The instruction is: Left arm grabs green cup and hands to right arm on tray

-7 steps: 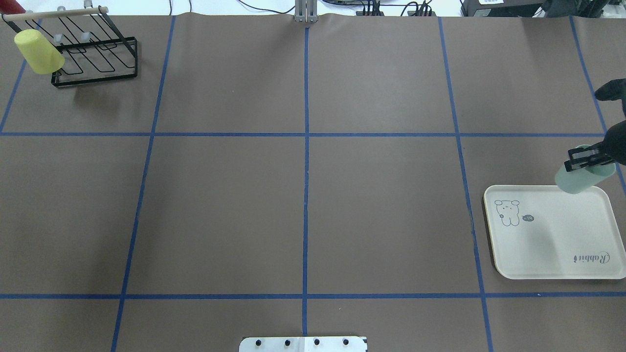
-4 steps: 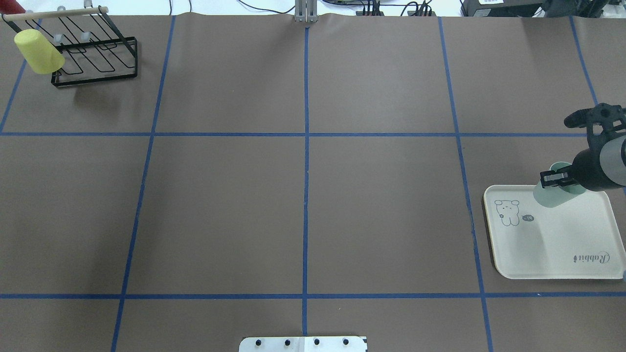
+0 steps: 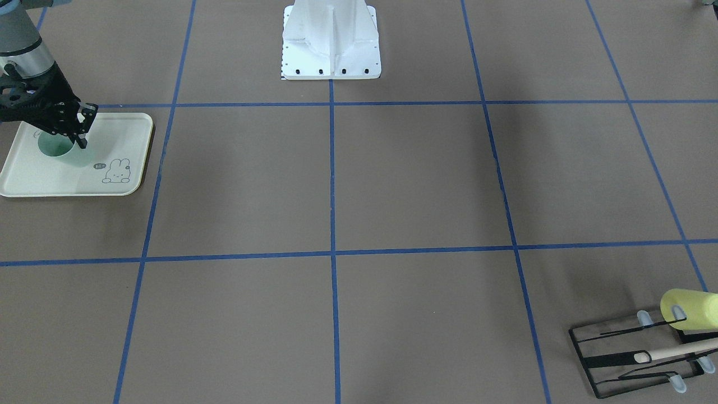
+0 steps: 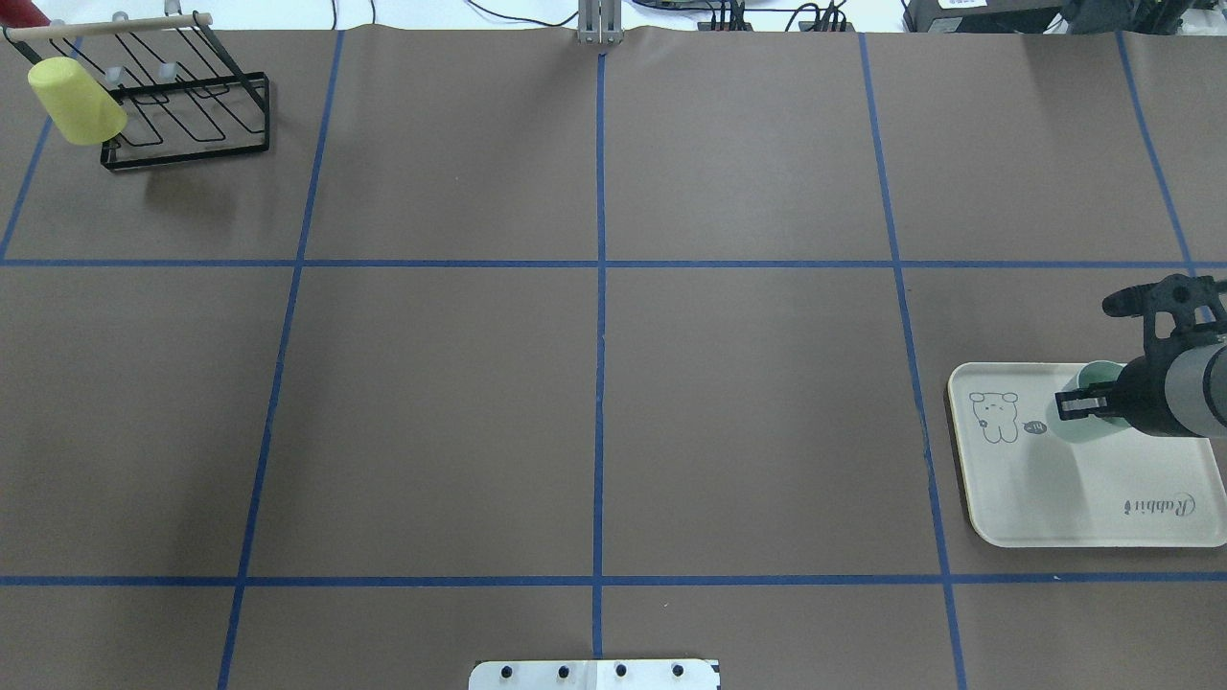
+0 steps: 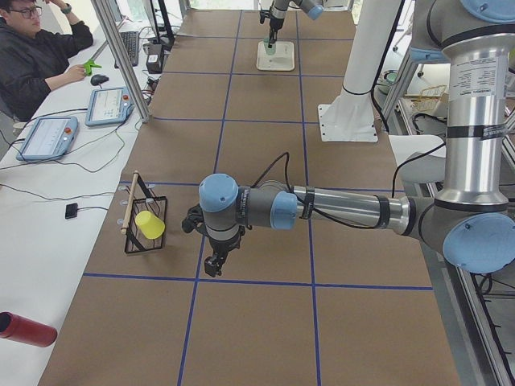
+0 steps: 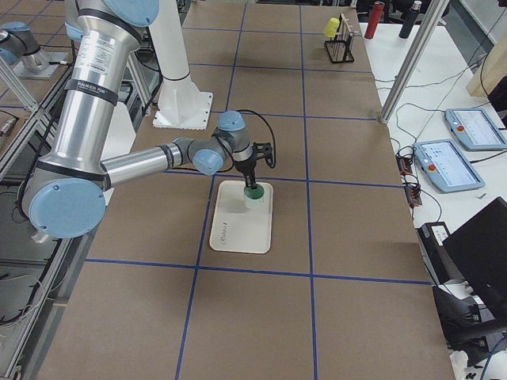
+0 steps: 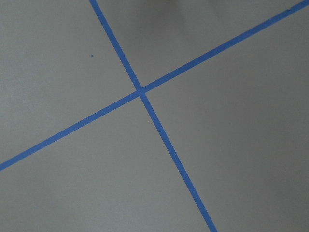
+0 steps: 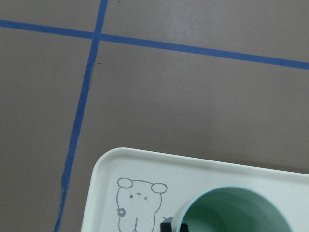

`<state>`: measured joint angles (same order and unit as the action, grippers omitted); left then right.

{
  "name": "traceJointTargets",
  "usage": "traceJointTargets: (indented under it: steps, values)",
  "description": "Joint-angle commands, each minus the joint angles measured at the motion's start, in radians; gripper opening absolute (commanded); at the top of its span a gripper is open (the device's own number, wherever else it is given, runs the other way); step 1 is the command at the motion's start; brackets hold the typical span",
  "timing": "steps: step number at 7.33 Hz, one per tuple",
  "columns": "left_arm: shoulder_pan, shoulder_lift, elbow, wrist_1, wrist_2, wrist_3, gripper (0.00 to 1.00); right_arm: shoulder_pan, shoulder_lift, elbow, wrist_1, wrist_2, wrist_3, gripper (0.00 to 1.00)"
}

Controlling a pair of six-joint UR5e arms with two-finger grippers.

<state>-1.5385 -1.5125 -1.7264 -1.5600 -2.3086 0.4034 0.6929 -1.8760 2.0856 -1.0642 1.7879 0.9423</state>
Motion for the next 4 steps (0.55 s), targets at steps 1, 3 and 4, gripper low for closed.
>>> traceJointTargets:
  steps: [1, 3, 4]
  values:
    - [0.001, -0.002, 0.002, 0.000, 0.000, 0.000, 1.00, -0.035, -0.009, -0.001, 0.004, -0.045, 0.018, 0.00]
    - [0.001, -0.003, 0.002, 0.000, 0.000, 0.000, 1.00, -0.067, -0.021, -0.006, 0.036, -0.091, 0.074, 0.00]
    - [0.001, -0.003, 0.002, 0.000, 0.000, 0.000, 1.00, -0.075, -0.023, -0.007, 0.039, -0.097, 0.076, 0.00]
